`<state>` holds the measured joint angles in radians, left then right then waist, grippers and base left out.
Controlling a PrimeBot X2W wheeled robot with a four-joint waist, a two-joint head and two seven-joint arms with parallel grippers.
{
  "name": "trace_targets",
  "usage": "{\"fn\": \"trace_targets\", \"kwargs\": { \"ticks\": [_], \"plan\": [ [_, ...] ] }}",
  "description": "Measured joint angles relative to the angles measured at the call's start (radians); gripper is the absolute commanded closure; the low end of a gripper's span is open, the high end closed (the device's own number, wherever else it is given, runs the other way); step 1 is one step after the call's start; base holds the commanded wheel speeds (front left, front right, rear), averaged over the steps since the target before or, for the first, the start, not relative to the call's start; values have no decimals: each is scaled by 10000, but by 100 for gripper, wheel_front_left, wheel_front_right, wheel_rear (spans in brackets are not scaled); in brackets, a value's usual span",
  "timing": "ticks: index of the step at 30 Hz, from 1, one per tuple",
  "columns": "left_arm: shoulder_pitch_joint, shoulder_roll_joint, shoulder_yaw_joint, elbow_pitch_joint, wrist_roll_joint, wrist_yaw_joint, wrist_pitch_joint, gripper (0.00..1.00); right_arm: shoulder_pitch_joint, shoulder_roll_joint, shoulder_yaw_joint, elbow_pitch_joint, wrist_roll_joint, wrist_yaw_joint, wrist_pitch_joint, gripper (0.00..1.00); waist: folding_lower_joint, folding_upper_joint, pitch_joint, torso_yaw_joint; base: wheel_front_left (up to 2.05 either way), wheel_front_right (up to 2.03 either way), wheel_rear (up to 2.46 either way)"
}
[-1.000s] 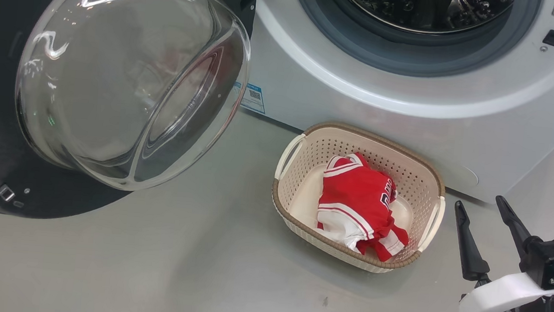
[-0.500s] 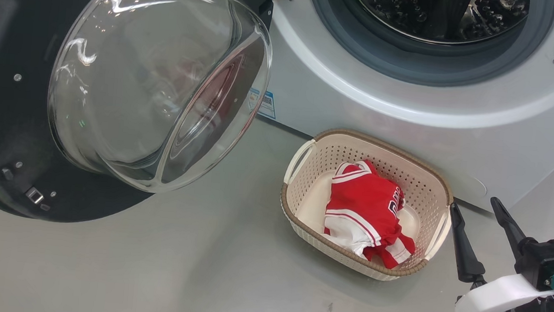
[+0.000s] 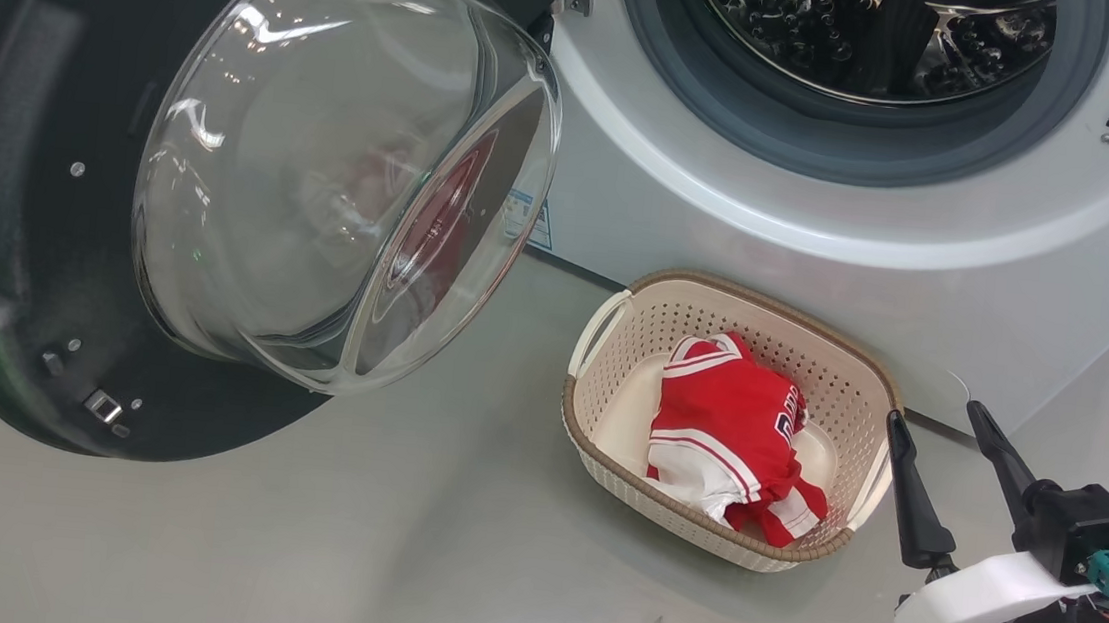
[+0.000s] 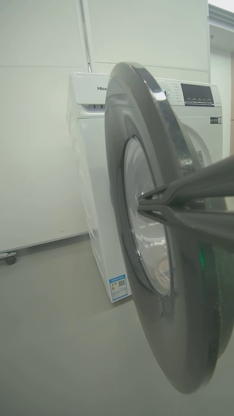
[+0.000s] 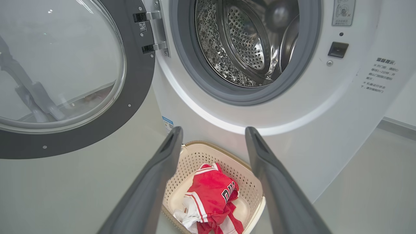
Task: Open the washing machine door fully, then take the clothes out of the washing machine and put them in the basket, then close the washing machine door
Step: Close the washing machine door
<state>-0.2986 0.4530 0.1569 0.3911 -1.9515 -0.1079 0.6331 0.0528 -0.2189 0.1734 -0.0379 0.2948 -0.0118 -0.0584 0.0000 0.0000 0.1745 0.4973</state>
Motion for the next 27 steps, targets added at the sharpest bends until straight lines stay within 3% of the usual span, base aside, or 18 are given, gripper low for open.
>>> {"fn": "trace_targets", "kwargs": {
  "ticks": [12,27],
  "plan": [
    [658,182,-36,-878,4,-33,558,100,4,357,159,261,115,-8,-286,0,0,0,-336,-154,0,0,0],
    [1929,242,151,-2295,-134,-117,1062,100,4,788,188,803,299,-100,-807,0,0,0,-570,-837,0,0,0]
  ]
}}
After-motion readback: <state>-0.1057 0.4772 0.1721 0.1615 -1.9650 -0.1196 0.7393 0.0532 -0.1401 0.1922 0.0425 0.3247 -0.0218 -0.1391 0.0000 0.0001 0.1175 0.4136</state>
